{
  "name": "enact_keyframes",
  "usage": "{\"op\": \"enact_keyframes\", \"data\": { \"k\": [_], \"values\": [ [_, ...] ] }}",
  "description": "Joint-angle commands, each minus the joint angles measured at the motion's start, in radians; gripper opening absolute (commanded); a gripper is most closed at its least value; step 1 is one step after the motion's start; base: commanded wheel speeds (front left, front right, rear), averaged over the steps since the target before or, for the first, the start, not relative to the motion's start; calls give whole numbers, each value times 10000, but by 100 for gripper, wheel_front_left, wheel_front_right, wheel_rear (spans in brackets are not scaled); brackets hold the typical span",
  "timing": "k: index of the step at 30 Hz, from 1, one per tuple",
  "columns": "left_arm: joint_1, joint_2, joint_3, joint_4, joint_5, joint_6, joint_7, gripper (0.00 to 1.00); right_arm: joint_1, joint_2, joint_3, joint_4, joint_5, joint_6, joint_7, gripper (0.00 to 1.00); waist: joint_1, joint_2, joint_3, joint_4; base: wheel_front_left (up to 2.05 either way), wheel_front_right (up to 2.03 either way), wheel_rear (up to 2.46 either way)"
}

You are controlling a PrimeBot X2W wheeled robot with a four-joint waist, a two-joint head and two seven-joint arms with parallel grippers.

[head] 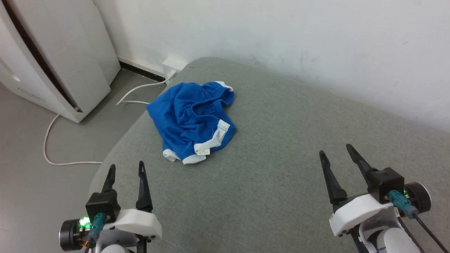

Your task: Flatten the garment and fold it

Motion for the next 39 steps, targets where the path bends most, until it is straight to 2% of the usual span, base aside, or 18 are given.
{"op": "enact_keyframes", "data": {
  "k": [1, 14, 18, 24, 29, 39],
  "values": [
    [-164, 70, -27, 71, -113, 108, -109, 100, -182, 28, 10, 33, 62, -19, -68, 100, 0, 0, -18, 91, 0, 0, 0],
    [-345, 159, -83, 201, -378, 403, -380, 100, -357, 32, -7, 76, 90, -21, -182, 100, 0, 0, 146, 702, 0, 0, 0],
    [-324, 189, 40, 98, -478, 460, -391, 100, -471, 32, 15, 36, 126, -21, -173, 100, 0, 0, 324, 527, 0, 0, 0],
    [-618, 390, 415, -141, -844, 289, -390, 100, -946, 32, 374, -105, 101, -21, -104, 100, 0, 0, 1083, -611, 0, 0, 0],
    [-1971, 731, 718, 92, -1382, -74, 148, 100, -1364, 32, 309, -427, -230, -21, 98, 100, 0, 0, 2273, -1736, 0, 0, 0],
    [-5035, 1925, 1437, 1459, -3008, -846, 3586, 100, -2219, 32, 235, -1016, -430, -21, 192, 100, 0, 0, 4834, -3601, 0, 0, 0]
  ]
}}
